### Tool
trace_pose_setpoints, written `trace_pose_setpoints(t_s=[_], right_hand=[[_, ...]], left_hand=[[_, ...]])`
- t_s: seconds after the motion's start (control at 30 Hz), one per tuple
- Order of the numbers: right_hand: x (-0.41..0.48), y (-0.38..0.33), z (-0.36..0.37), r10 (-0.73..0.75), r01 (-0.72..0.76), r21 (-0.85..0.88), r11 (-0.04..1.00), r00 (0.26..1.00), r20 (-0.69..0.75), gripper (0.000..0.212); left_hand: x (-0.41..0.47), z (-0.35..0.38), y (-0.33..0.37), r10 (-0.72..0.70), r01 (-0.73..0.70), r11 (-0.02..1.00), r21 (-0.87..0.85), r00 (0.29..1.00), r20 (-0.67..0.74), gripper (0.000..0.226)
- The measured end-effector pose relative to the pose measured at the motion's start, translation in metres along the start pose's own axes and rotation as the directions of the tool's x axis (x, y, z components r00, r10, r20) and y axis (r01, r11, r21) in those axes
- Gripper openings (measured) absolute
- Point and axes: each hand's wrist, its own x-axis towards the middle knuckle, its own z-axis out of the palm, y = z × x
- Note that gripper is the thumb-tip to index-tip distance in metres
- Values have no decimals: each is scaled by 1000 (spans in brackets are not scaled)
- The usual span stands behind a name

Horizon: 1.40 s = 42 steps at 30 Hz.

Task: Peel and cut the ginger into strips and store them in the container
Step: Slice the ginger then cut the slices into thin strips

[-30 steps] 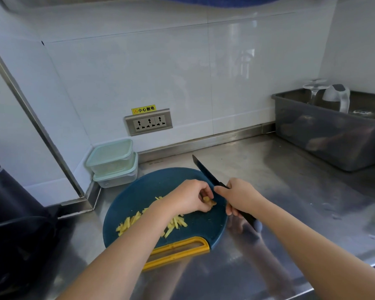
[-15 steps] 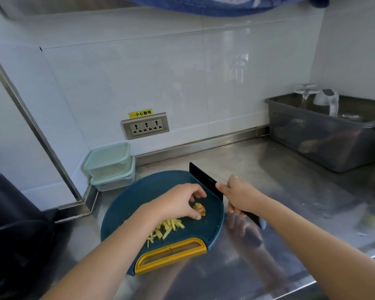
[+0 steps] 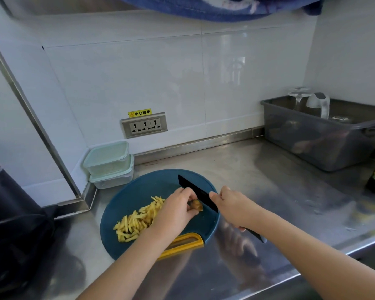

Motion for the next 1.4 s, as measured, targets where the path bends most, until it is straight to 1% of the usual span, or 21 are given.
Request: trace_pose_setpoints(t_s=[0.17, 0.27, 0.4, 0.5, 0.57, 0.6, 0.7, 0.77, 1.03, 1.17, 1.3, 1.4], right_hand=[[-4, -3, 5, -32, 32, -21, 999, 999, 5, 33], [-7, 0, 8, -9, 10, -37, 999, 999, 44, 43], [-8, 0, 9, 59, -62, 28, 998, 993, 98, 51], [-2, -1, 10, 147, -158, 71, 985, 980, 137, 54], [1, 0, 10, 192, -210, 120, 970, 971, 144, 62], [2, 2, 10, 189, -207, 128, 970, 972, 136, 63], [1, 5, 9, 90, -92, 17, 996, 992, 85, 57], [-1, 5, 8, 42, -40, -26, 999, 997, 62, 55], [-8, -4, 4, 10, -7, -43, 999, 998, 70, 55], [-10, -7, 4, 29, -25, -45, 999, 996, 84, 53], [-12, -7, 3, 89, -93, 40, 995, 992, 92, 52], [-9, -12, 1, 161, -170, 47, 984, 975, 152, 40]], left_hand=[[-1, 2, 1, 42, -41, 999, 18, 999, -35, 13], [-1, 6, -1, 45, -43, 998, 41, 998, -43, 10], [-1, 9, -3, 46, -44, 997, 56, 998, -40, 12], [-2, 10, -5, 67, -64, 997, 52, 996, -56, 11], [-2, 9, -6, 74, -72, 997, 34, 995, -61, 9], [-2, 9, -7, 77, -75, 997, 26, 995, -61, 9], [-1, 9, -8, 76, -75, 997, 14, 995, -58, 8], [-1, 9, -7, 70, -70, 997, 16, 996, -57, 8], [-4, 9, -6, 63, -61, 998, 34, 996, -60, 10], [-4, 9, -6, 58, -57, 998, 26, 997, -55, 12], [-4, 8, -5, 40, -40, 999, 6, 998, -51, 11], [-3, 8, -6, 33, -33, 999, -13, 998, -49, 9]])
